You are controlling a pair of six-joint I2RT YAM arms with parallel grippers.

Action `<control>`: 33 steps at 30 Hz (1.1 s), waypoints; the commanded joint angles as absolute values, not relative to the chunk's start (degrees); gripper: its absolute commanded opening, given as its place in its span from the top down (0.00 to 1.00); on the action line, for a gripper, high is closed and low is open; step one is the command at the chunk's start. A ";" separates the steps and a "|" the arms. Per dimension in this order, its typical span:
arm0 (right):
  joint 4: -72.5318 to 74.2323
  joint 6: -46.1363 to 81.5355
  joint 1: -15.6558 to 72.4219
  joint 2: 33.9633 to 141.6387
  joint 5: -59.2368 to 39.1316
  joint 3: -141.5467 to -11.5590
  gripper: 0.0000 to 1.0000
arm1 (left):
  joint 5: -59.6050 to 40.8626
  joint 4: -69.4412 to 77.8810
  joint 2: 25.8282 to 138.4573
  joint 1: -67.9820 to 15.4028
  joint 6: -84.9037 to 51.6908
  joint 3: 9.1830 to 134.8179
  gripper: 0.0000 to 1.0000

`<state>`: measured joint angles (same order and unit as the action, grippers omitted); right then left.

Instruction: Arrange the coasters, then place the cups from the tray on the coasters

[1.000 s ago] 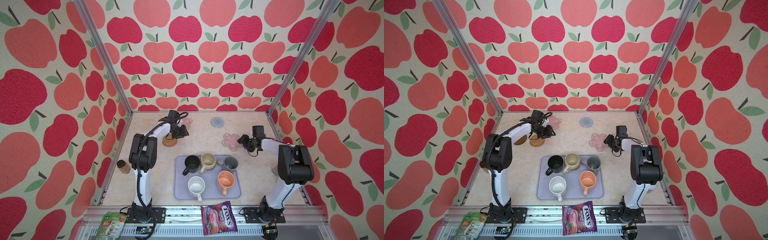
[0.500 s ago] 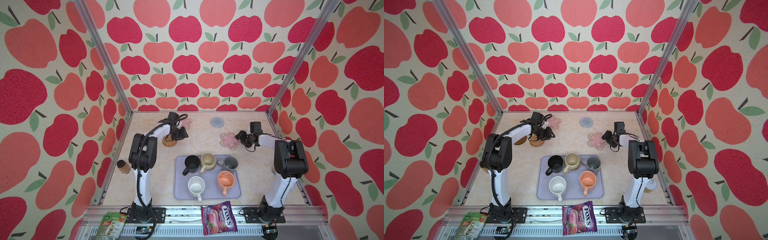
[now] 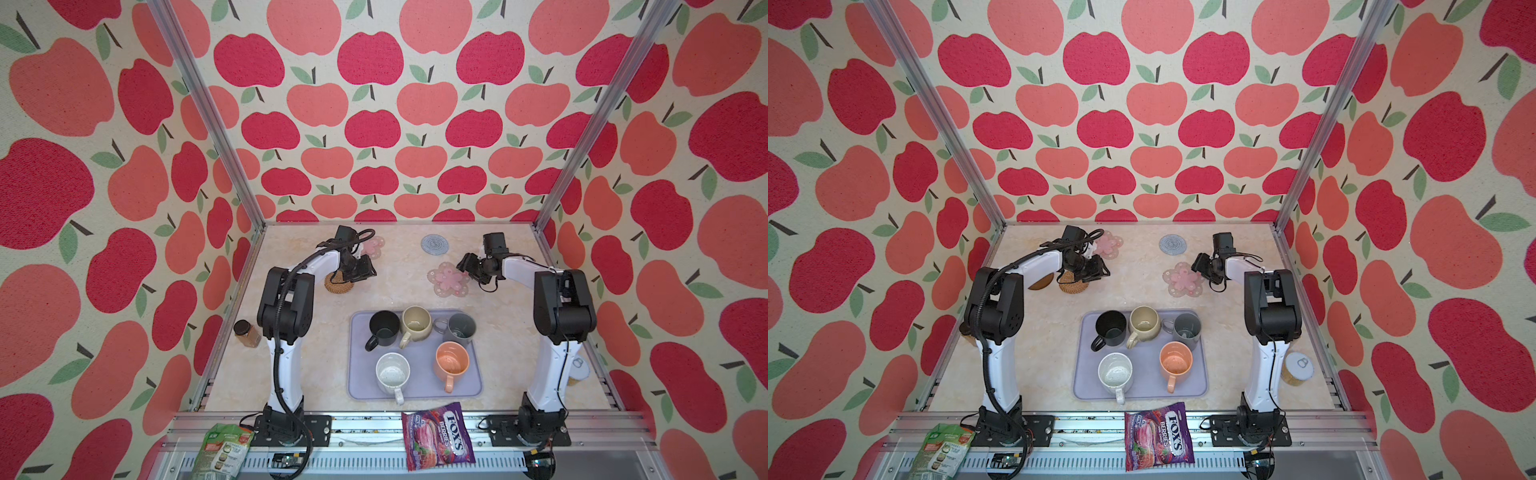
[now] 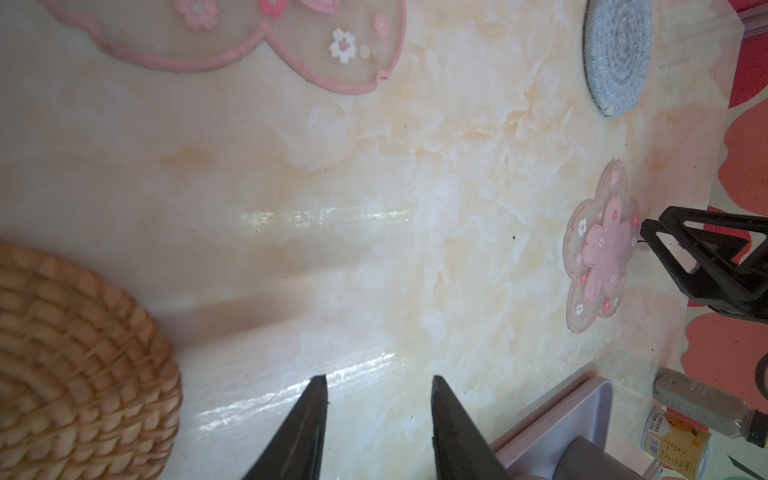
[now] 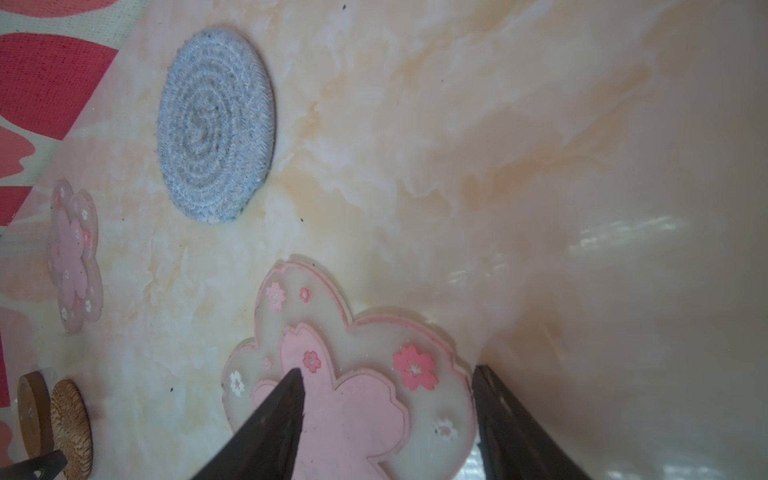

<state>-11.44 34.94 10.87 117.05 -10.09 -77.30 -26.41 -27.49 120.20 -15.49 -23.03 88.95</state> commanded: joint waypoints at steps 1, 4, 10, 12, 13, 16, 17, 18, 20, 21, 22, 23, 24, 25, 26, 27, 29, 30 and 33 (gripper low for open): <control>-15.57 34.67 12.54 118.87 -10.26 -77.35 0.33 | -27.11 -26.56 117.43 -15.02 -23.37 87.83 0.56; -15.33 35.44 13.46 118.51 -10.32 -76.36 0.34 | -26.73 -26.49 116.86 -14.78 -23.41 87.46 0.56; -14.52 36.72 14.32 116.95 -10.44 -73.63 0.33 | -26.64 -25.59 115.44 -14.06 -23.77 85.88 0.56; -14.63 36.78 14.41 116.34 -10.41 -73.07 0.34 | -26.74 -25.16 115.01 -13.85 -24.04 85.23 0.56; -14.81 36.91 14.50 116.07 -10.26 -72.93 0.33 | -26.80 -25.01 114.85 -13.72 -24.15 84.98 0.56; -14.82 37.33 14.81 115.33 -9.76 -72.26 0.34 | -27.15 -24.65 114.63 -13.65 -24.30 84.53 0.56; -14.82 37.51 14.93 115.23 -9.76 -72.16 0.34 | -27.22 -24.57 114.55 -13.65 -24.35 84.43 0.56; -14.81 37.65 15.02 115.06 -9.84 -72.01 0.34 | -27.26 -24.56 114.46 -13.67 -24.35 84.37 0.56; -14.64 37.93 15.28 114.88 -9.81 -71.79 0.34 | -27.16 -24.64 114.27 -13.55 -24.21 84.27 0.56; -14.48 37.97 15.34 114.87 -9.84 -71.75 0.34 | -27.07 -24.75 114.13 -13.57 -24.26 84.14 0.56; -14.46 38.01 15.38 114.94 -9.86 -71.84 0.34 | -26.99 -24.68 114.01 -13.54 -24.17 84.11 0.56; -14.65 37.97 15.43 115.04 -9.87 -72.02 0.34 | -26.98 -24.63 113.91 -13.46 -24.17 84.02 0.56; -14.85 38.05 15.38 115.13 -9.79 -72.26 0.34 | -27.00 -24.70 113.78 -13.36 -24.17 83.86 0.56; -15.07 37.89 15.38 115.22 -9.68 -72.42 0.34 | -26.90 -24.72 113.63 -13.28 -24.17 83.79 0.56; -15.09 37.94 15.39 115.31 -9.69 -72.63 0.34 | -26.85 -24.75 113.49 -13.14 -24.17 83.67 0.56; -15.09 37.89 15.45 115.31 -9.59 -72.75 0.34 | -26.73 -24.90 113.39 -13.01 -24.17 83.63 0.56; -15.15 37.90 15.41 115.31 -9.58 -72.91 0.33 | -26.28 -25.19 113.07 -12.75 -23.97 83.47 0.56; -15.21 37.90 15.38 115.31 -9.45 -73.08 0.33 | -25.96 -25.55 112.95 -12.54 -23.94 83.41 0.56; -15.95 37.38 15.38 115.29 -8.87 -73.39 0.33 | -25.34 -26.28 112.45 -11.83 -23.62 83.08 0.56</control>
